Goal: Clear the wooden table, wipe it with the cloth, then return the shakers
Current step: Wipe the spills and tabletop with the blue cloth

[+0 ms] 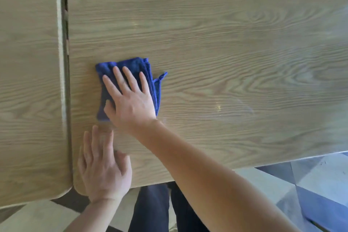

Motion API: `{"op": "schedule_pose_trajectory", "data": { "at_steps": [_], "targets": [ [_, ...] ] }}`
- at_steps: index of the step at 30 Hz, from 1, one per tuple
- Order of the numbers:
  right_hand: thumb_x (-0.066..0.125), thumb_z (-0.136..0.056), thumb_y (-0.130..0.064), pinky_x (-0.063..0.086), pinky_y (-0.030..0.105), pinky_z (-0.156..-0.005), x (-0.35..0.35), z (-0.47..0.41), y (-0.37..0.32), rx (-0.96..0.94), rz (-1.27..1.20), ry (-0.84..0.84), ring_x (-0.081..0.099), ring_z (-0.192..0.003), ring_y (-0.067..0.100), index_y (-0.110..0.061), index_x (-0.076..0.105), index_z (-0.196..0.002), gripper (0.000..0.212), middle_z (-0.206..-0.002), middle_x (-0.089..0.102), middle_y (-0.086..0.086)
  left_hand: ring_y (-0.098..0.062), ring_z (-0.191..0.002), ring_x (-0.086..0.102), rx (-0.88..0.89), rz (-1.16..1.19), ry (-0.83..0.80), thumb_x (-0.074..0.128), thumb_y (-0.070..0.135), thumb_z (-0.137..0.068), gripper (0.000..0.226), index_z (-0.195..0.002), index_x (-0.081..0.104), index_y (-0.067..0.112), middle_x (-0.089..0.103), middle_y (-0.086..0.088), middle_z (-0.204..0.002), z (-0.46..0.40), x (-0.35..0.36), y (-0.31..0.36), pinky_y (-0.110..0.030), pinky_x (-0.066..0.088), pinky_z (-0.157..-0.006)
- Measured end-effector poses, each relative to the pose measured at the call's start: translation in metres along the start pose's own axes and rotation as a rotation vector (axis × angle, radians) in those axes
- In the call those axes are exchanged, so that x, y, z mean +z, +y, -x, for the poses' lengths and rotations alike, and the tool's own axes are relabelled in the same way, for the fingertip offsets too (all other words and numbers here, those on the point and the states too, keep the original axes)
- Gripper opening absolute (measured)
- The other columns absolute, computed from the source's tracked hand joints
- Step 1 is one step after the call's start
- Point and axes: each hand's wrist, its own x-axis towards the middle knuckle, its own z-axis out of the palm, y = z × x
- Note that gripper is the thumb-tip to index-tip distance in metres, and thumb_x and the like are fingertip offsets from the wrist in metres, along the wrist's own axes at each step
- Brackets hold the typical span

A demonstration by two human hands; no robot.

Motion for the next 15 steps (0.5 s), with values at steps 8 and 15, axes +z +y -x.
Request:
{"op": "schedule_pose_trajectory", "data": {
  "at_steps": [8,15],
  "targets": [
    [0.048,-0.088,-0.052,0.011,0.049,-0.123,-0.021,0.034,0.084,-0.102,0.028,0.04,0.024,-0.151,0.019,-0.035,0.042,-0.149,0.064,-0.161,0.032,-0.003,-0.027,-0.154,0.015,0.003,0.042,0.017,0.038,0.031,-0.081,0.068,-0.149,0.036,0.022,0.022,-0.005,-0.165,0.002,-0.001,0.001,-0.052,0.018,-0.121],
    [0.04,-0.089,-0.051,0.014,0.047,-0.124,-0.092,0.074,0.273,0.601,0.074,0.168,0.021,-0.151,0.018,-0.036,0.033,-0.152,0.065,-0.163,0.026,-0.003,-0.03,-0.153,0.016,0.021,0.059,0.025,0.041,0.029,-0.08,0.07,-0.149,0.035,0.021,0.022,-0.008,-0.164,0.003,-0.001,0.001,-0.054,0.019,-0.12]
  ]
}}
